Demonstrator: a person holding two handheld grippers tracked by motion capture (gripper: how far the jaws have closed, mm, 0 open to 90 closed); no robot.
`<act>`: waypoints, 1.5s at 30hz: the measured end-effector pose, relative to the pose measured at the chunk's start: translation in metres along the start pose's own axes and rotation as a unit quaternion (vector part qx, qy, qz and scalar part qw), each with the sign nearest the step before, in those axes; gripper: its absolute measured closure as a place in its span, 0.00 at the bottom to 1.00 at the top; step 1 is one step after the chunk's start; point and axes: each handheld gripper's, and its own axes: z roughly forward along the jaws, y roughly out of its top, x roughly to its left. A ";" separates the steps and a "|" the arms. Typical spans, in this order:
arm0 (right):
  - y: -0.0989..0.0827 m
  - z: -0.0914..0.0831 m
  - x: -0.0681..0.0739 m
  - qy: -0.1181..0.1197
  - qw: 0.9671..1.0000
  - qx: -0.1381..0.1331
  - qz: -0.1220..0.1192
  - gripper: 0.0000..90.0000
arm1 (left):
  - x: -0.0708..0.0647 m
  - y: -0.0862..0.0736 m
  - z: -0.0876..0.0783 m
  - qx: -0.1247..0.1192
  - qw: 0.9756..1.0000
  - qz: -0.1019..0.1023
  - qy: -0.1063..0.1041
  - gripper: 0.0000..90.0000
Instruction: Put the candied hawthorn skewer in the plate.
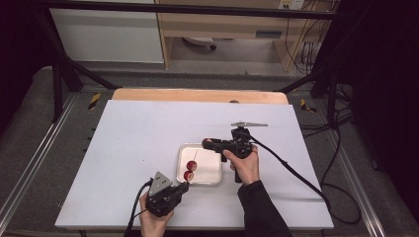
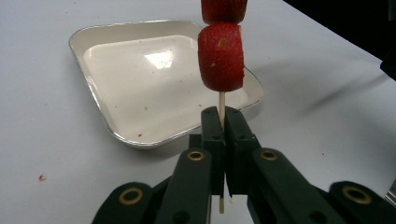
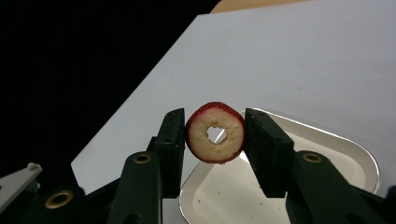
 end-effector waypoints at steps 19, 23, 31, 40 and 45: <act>-0.026 -0.002 -0.004 0.023 0.992 -0.121 0.036 0.67 | -0.021 0.003 0.021 -0.002 1.000 -0.018 0.009 0.98; -0.030 0.000 -0.005 0.024 0.990 -0.134 0.043 0.67 | -0.022 0.002 0.025 0.001 1.000 -0.021 0.014 0.98; -0.034 0.004 -0.003 0.027 0.985 -0.161 0.061 0.67 | -0.023 0.001 0.029 -0.003 0.999 -0.037 0.021 0.98; -0.038 0.008 -0.003 0.029 0.982 -0.173 0.070 0.67 | -0.022 0.001 0.030 -0.012 0.998 -0.050 0.023 0.98; -0.039 0.009 -0.003 0.032 0.981 -0.178 0.071 0.67 | -0.022 0.001 0.032 -0.011 0.998 -0.054 0.022 0.98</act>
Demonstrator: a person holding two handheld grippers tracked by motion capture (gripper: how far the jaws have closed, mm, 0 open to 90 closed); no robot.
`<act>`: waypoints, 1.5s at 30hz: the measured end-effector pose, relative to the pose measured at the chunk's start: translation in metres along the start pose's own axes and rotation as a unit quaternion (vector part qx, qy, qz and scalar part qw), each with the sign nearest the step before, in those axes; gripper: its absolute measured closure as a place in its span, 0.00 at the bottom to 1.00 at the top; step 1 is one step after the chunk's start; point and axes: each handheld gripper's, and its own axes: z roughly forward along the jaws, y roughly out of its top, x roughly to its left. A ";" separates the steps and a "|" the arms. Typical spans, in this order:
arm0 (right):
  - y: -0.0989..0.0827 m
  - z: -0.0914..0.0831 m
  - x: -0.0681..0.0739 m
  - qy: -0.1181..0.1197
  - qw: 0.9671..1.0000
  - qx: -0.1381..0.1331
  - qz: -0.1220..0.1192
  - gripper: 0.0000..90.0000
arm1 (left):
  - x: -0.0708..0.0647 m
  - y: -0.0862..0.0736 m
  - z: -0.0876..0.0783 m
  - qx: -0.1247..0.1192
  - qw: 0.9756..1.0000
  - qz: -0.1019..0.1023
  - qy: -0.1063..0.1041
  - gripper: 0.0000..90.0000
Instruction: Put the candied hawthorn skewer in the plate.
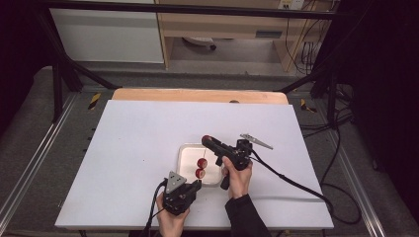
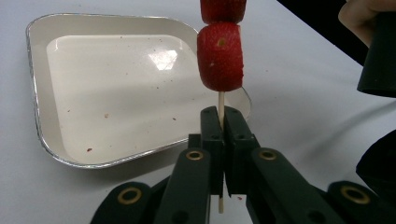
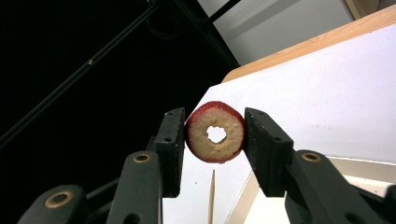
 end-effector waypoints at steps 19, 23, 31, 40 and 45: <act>-0.003 0.001 -0.001 0.004 1.000 0.011 -0.004 0.67 | 0.001 0.001 0.000 -0.003 1.000 -0.003 -0.001 0.98; -0.005 0.001 -0.001 0.003 1.000 0.017 -0.008 0.67 | 0.001 0.002 0.000 -0.003 1.000 -0.014 -0.006 0.98; -0.010 0.001 -0.001 0.003 0.999 0.024 -0.025 0.67 | 0.001 0.003 0.004 0.006 0.999 -0.035 -0.011 0.98; -0.013 -0.003 0.000 0.005 0.998 0.055 -0.039 0.67 | 0.000 0.008 0.005 0.000 1.000 -0.024 -0.009 0.98; -0.015 -0.005 0.000 0.001 0.997 0.054 -0.046 0.67 | 0.001 0.008 0.007 0.003 1.000 -0.019 -0.011 0.98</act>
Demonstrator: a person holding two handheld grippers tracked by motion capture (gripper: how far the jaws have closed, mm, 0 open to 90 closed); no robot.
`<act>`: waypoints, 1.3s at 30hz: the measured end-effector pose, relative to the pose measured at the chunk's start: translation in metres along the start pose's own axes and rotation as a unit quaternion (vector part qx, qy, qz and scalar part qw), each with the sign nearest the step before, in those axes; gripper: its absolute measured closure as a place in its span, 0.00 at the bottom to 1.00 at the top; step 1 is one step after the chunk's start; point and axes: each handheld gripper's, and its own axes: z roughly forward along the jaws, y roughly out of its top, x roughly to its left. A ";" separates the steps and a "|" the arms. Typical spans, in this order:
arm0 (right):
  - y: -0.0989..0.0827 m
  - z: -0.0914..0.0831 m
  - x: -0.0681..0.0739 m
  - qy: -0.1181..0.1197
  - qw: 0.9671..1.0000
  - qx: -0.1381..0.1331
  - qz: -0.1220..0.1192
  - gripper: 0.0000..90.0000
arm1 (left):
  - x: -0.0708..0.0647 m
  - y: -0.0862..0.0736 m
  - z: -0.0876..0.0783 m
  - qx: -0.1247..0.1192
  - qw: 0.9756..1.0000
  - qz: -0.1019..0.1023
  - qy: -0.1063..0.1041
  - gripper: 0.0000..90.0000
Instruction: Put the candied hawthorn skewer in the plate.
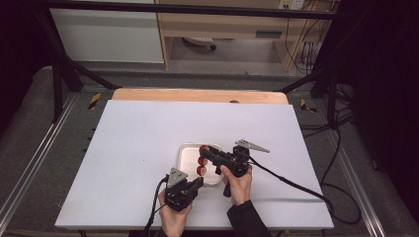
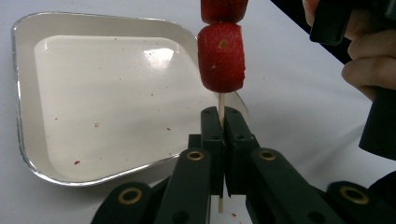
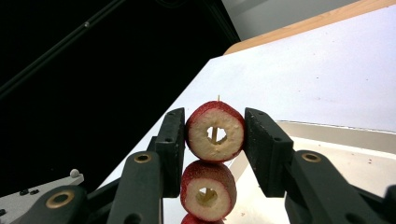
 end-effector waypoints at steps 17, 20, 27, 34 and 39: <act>0.013 -0.018 -0.010 -0.047 0.986 0.094 -0.129 0.13 | 0.018 0.006 -0.007 0.000 1.000 0.024 0.012 0.98; 0.014 -0.022 -0.015 -0.049 0.980 0.122 -0.150 0.09 | 0.022 0.007 -0.010 0.007 0.999 0.043 0.005 0.98; 0.017 -0.033 -0.022 -0.055 0.963 0.156 -0.213 0.05 | 0.032 0.014 -0.016 0.013 0.998 0.063 0.007 0.98; 0.013 -0.050 -0.034 -0.078 0.953 0.170 -0.237 0.02 | 0.033 0.021 -0.019 0.029 0.996 0.085 0.004 0.98; 0.008 -0.062 -0.044 -0.092 0.949 0.177 -0.243 0.01 | 0.037 0.026 -0.026 0.032 0.995 0.095 0.010 0.98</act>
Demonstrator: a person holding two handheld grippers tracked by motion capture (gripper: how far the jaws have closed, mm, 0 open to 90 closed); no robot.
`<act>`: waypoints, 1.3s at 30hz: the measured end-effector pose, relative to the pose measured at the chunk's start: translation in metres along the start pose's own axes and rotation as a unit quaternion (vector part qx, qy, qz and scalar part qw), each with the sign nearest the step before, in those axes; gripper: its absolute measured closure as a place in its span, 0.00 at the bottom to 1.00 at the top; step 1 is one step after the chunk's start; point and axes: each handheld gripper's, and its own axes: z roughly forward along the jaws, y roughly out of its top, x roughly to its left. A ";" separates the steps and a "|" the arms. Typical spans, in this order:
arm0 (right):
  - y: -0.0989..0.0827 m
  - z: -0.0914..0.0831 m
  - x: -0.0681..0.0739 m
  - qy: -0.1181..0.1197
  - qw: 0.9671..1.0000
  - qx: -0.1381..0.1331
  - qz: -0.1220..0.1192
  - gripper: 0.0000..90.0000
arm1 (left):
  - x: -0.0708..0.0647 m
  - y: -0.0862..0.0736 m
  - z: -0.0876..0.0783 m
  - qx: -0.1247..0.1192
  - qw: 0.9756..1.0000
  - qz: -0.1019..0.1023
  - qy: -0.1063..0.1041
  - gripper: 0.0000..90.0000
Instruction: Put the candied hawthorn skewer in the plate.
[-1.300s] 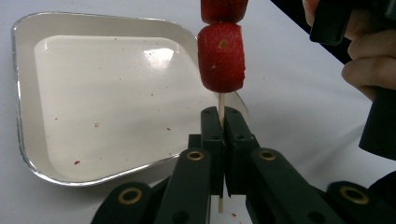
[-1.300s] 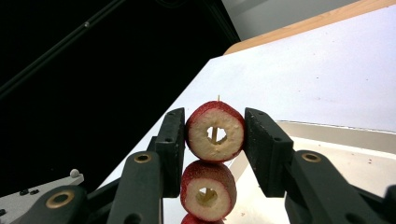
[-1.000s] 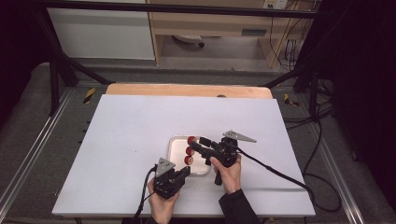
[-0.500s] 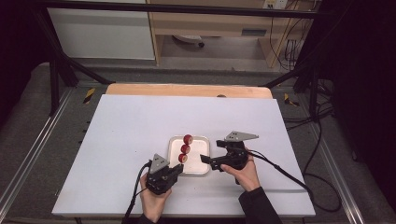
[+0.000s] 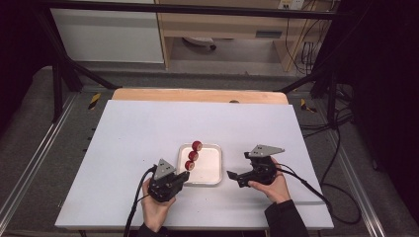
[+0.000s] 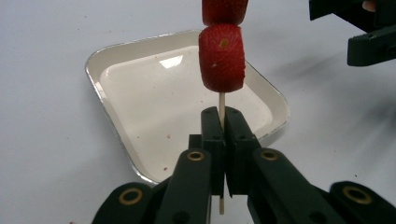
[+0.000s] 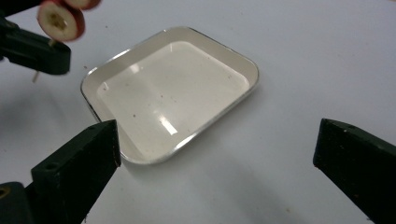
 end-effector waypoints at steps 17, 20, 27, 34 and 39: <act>-0.038 -0.026 -0.020 -0.027 0.999 0.035 0.021 0.01 | 0.016 0.023 0.000 0.036 0.999 0.019 0.016 0.98; -0.044 -0.030 -0.022 -0.028 0.999 0.032 0.022 0.01 | 0.015 0.026 0.006 0.053 0.998 0.016 0.016 0.98; -0.051 -0.034 -0.027 -0.037 0.998 0.037 0.026 0.01 | 0.016 0.030 0.024 0.089 0.996 0.015 0.025 0.98; -0.051 -0.035 -0.027 -0.034 0.998 0.033 0.029 0.01 | 0.017 0.026 0.040 0.137 0.990 0.010 0.033 0.98; -0.053 -0.034 -0.028 -0.033 0.998 0.035 0.032 0.01 | 0.019 0.025 0.049 0.169 0.985 -0.001 0.045 0.98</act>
